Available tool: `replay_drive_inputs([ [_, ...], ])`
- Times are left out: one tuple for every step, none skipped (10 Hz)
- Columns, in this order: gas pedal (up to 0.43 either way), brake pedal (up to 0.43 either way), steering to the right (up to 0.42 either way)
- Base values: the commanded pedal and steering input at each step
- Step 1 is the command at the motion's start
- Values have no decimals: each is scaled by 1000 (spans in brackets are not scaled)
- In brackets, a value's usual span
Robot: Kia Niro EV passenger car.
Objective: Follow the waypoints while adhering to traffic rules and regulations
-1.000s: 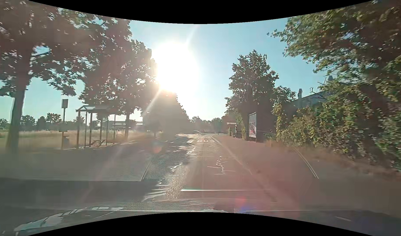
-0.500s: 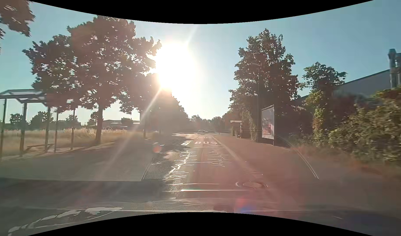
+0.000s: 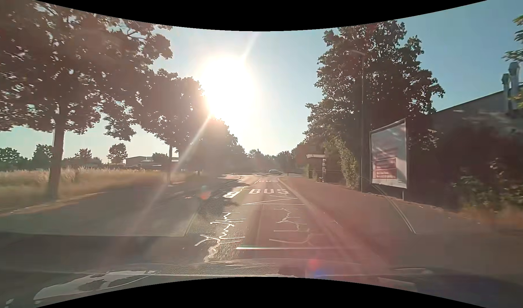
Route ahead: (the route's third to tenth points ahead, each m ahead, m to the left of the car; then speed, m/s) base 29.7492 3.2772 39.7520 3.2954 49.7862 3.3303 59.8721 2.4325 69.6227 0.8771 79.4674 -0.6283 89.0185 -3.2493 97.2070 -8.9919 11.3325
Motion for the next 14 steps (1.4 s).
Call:
replay_drive_inputs([
  [28, 0, 0],
  [28, 0, 0],
  [28, 0, 0],
  [28, 0, 0],
  [28, 0, 0],
  [28, 0, 0],
  [28, 0, 0],
  [28, 0, 1],
  [28, 0, 1],
  [28, 0, 1],
  [28, 0, 1],
  [28, 0, 2],
  [28, 0, 2],
  [28, 0, 2],
])
